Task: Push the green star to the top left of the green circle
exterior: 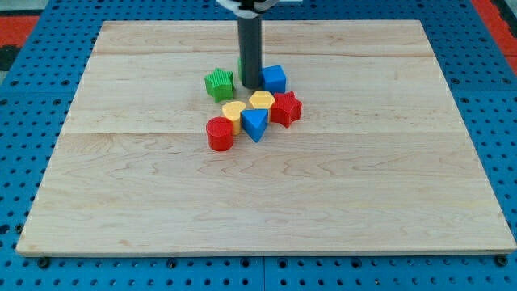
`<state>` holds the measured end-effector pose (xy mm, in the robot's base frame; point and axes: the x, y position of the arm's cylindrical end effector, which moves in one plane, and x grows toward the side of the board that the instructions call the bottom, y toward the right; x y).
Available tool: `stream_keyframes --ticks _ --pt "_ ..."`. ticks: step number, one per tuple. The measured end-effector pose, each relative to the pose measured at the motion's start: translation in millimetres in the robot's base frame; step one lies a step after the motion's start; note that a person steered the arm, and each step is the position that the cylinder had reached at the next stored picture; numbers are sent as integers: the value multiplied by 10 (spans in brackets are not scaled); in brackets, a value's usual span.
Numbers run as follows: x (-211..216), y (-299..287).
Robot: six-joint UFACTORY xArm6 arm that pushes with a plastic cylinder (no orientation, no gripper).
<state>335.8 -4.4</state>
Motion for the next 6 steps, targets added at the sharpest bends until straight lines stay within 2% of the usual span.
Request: stream_keyframes --ticks 1,3,4,5,6 --pt "92 -25" --pt "218 -896" --pt "334 -941" --pt "705 -946" --pt "350 -1418"
